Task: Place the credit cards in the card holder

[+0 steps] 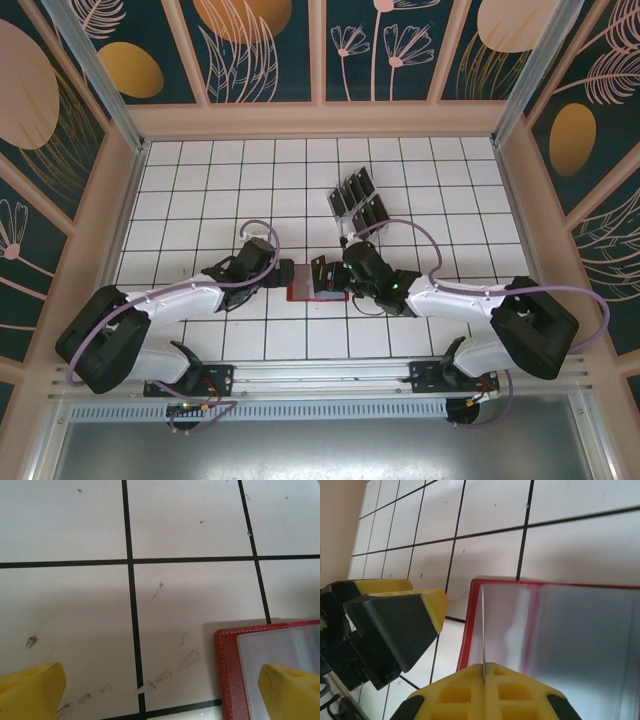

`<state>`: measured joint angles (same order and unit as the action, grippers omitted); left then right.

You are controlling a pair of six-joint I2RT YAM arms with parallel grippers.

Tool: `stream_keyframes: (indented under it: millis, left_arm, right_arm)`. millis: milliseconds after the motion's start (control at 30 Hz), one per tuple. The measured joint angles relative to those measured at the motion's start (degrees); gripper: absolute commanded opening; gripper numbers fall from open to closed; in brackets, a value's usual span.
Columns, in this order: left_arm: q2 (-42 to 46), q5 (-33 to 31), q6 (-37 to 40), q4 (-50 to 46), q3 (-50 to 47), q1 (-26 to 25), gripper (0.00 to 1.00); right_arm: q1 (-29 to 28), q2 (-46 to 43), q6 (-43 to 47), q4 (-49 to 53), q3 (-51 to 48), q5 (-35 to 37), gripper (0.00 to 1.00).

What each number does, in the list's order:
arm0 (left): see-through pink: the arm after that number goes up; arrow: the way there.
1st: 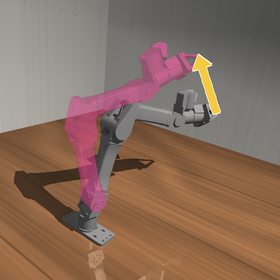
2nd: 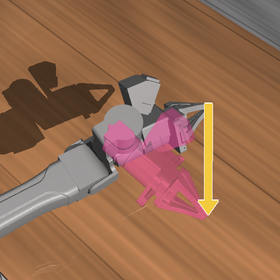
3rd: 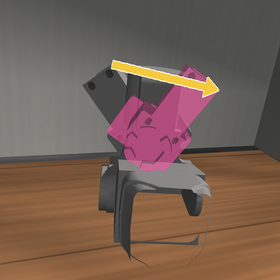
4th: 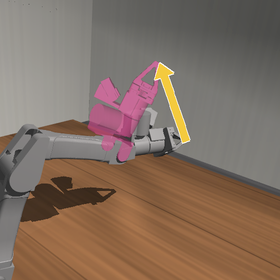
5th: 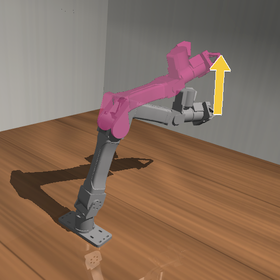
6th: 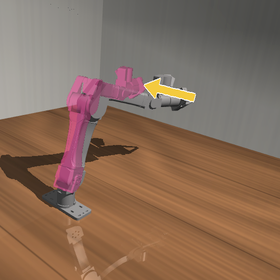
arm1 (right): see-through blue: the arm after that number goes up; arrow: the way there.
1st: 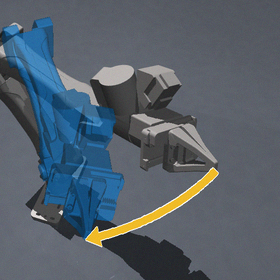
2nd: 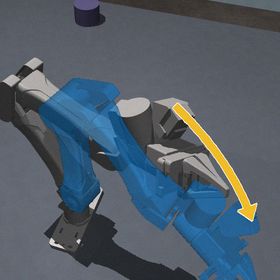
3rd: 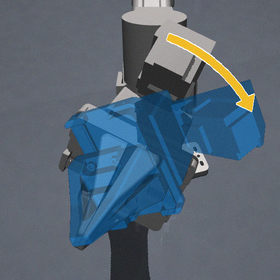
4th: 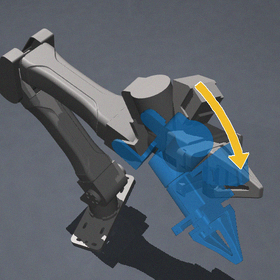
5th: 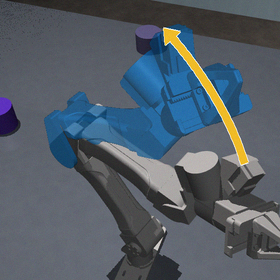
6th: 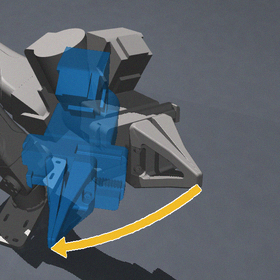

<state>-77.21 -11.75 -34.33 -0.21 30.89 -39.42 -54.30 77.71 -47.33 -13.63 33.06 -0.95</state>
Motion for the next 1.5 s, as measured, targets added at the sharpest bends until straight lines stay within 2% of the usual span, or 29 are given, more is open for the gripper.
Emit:
stream_keyframes:
  millis: [433, 900, 1167, 1500]
  left_arm:
    - [-0.61, 0.44, 0.0, 0.2, -0.59, -3.28, 0.99]
    - [-3.32, -0.63, 0.07, 0.83, -0.59, -5.09, 0.99]
    - [-4.85, -1.57, 0.28, 1.75, -0.59, -6.16, 0.98]
    - [-7.39, -6.03, 0.22, 1.44, 0.42, -7.85, 0.98]
  right_arm:
    - [0.39, -0.04, -2.8, -4.63, -7.61, 4.09, 0.0]
    - [0.63, -2.19, -2.99, -5.29, -8.74, 4.33, 0.0]
    - [0.85, -4.59, -2.95, -8.09, -8.74, 2.95, 0.0]
    - [2.16, -1.75, -4.11, -17.84, -12.28, -0.28, 0.0]
